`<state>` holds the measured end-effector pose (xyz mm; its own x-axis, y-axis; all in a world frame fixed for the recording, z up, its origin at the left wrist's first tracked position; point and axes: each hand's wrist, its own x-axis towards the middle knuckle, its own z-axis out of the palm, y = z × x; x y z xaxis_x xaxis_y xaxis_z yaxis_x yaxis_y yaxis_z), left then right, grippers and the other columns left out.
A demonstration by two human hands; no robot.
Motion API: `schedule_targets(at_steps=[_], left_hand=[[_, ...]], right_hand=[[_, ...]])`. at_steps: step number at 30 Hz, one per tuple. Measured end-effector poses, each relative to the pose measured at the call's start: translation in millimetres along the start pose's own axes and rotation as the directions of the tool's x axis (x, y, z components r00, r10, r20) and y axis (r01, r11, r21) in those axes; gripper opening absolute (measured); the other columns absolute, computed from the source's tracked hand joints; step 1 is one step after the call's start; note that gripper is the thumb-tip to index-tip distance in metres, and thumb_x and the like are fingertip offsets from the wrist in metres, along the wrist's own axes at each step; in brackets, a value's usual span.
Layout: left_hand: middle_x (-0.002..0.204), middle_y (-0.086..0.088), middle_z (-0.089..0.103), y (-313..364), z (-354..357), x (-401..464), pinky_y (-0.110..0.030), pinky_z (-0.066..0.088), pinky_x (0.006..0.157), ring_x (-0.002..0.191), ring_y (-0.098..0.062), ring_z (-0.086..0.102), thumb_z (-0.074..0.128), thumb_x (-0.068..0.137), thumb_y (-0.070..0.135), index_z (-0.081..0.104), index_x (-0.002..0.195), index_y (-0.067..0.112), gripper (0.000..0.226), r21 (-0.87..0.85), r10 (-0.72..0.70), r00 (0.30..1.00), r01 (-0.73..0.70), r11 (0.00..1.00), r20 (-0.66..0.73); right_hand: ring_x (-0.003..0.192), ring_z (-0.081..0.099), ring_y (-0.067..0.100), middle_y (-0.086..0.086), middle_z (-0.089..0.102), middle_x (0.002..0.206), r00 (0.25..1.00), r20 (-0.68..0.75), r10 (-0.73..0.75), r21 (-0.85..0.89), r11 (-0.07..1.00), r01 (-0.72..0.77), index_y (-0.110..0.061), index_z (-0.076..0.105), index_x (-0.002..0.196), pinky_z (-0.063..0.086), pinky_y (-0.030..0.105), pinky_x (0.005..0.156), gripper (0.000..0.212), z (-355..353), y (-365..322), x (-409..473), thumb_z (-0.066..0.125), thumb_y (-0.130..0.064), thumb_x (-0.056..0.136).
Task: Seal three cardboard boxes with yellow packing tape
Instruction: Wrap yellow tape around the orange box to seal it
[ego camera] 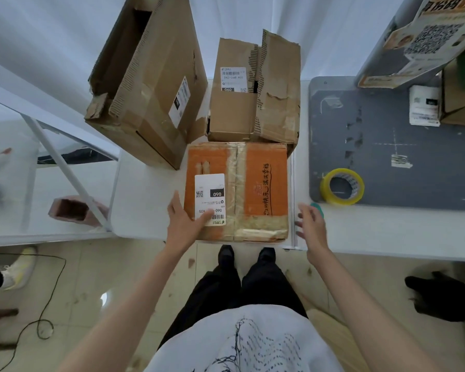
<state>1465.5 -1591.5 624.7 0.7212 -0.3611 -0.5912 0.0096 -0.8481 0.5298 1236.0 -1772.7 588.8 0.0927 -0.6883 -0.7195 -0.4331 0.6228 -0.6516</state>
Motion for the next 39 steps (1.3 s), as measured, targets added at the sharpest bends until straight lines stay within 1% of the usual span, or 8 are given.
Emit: schedule_targets(at_steps=[3, 13, 17, 20, 22, 26, 36, 39], left_hand=[[0.149, -0.002, 0.05, -8, 12, -20, -0.049, 0.047, 0.108, 0.128, -0.024, 0.055, 0.076, 0.081, 0.059, 0.015, 0.159, 0.017, 0.108, -0.151, -0.04, 0.996, 0.05, 0.987, 0.075], [0.112, -0.001, 0.06, -5, 57, -94, -0.046, 0.063, 0.082, 0.097, -0.02, 0.069, 0.075, 0.087, 0.05, 0.036, 0.131, 0.01, 0.071, -0.442, -0.385, 0.86, 0.505, 0.741, 0.337], [0.097, -0.009, 0.077, 30, 52, -91, -0.041, 0.064, 0.08, 0.084, -0.023, 0.076, 0.056, 0.095, 0.061, 0.07, 0.112, 0.004, 0.061, -0.096, -0.239, 0.788, 0.351, 0.931, 0.567], [0.078, 0.002, 0.077, 53, 37, -74, -0.036, 0.06, 0.082, 0.078, -0.015, 0.073, 0.059, 0.098, 0.049, 0.076, 0.081, 0.01, 0.046, -0.078, 0.123, 0.952, -0.105, 0.991, 0.279], [0.106, 0.004, 0.07, 65, 24, -49, -0.035, 0.05, 0.094, 0.104, -0.015, 0.064, 0.065, 0.092, 0.054, 0.068, 0.105, 0.013, 0.043, 0.057, 0.338, 0.935, -0.334, 0.941, -0.107], [0.163, -0.012, 0.023, 64, 14, 14, -0.051, 0.026, 0.118, 0.148, -0.034, 0.026, 0.064, 0.074, 0.082, 0.008, 0.159, 0.012, 0.123, 0.291, 0.233, 0.965, -0.192, 0.937, -0.116], [0.146, -0.018, 0.035, 52, 26, 40, -0.058, 0.046, 0.09, 0.123, -0.044, 0.046, 0.04, 0.091, 0.077, 0.01, 0.155, 0.009, 0.098, 0.378, 0.237, 0.954, -0.154, 0.913, -0.184], [0.146, -0.02, 0.035, 52, 28, 41, -0.058, 0.046, 0.091, 0.121, -0.044, 0.047, 0.04, 0.093, 0.075, 0.008, 0.156, 0.009, 0.097, 0.39, 0.237, 0.953, -0.149, 0.909, -0.187]], right_hand=[[0.113, 0.06, 0.015, -0.008, 0.06, 0.125, 0.969, 0.24, -0.063, -0.112, 0.989, 0.092, -0.031, 0.05, 0.134, 0.052, 0.041, 0.098, 0.053, 12, -2, -21, 0.067, -0.057, 0.09], [0.127, 0.053, 0.019, 0.001, 0.054, 0.14, 0.877, 0.268, -0.398, -0.277, 0.84, 0.466, -0.024, 0.048, 0.144, 0.05, 0.044, 0.104, 0.081, 29, -62, -2, 0.088, -0.036, 0.075], [0.146, 0.032, 0.02, 0.005, 0.032, 0.16, 0.886, 0.067, -0.459, -0.218, 0.86, 0.462, -0.017, 0.025, 0.157, 0.031, 0.039, 0.119, 0.09, 58, -78, 1, 0.078, -0.038, 0.087], [0.149, 0.029, 0.022, 0.005, 0.027, 0.164, 0.929, 0.029, -0.368, -0.202, 0.908, 0.366, -0.018, 0.014, 0.159, 0.03, 0.036, 0.115, 0.096, 61, -70, -12, 0.07, -0.051, 0.09], [0.148, 0.031, 0.023, 0.005, 0.027, 0.164, 0.945, 0.077, -0.317, -0.224, 0.918, 0.326, -0.021, 0.009, 0.16, 0.032, 0.041, 0.115, 0.104, 63, -55, -21, 0.073, -0.055, 0.086], [0.147, 0.033, 0.028, 0.005, 0.025, 0.165, 0.958, 0.076, -0.278, -0.325, 0.901, 0.287, -0.02, 0.003, 0.161, 0.033, 0.047, 0.115, 0.104, 71, -35, -24, 0.068, -0.058, 0.089], [0.143, 0.041, 0.025, 0.002, 0.037, 0.161, 0.901, 0.283, -0.329, -0.326, 0.851, 0.413, -0.026, 0.013, 0.161, 0.035, 0.048, 0.118, 0.059, 48, -50, 15, 0.035, -0.041, 0.109], [0.141, 0.04, 0.022, 0.005, 0.038, 0.157, 0.916, 0.035, -0.4, -0.436, 0.818, 0.374, -0.016, 0.036, 0.154, 0.035, 0.033, 0.109, 0.048, 14, -43, 32, 0.036, -0.036, 0.109]])
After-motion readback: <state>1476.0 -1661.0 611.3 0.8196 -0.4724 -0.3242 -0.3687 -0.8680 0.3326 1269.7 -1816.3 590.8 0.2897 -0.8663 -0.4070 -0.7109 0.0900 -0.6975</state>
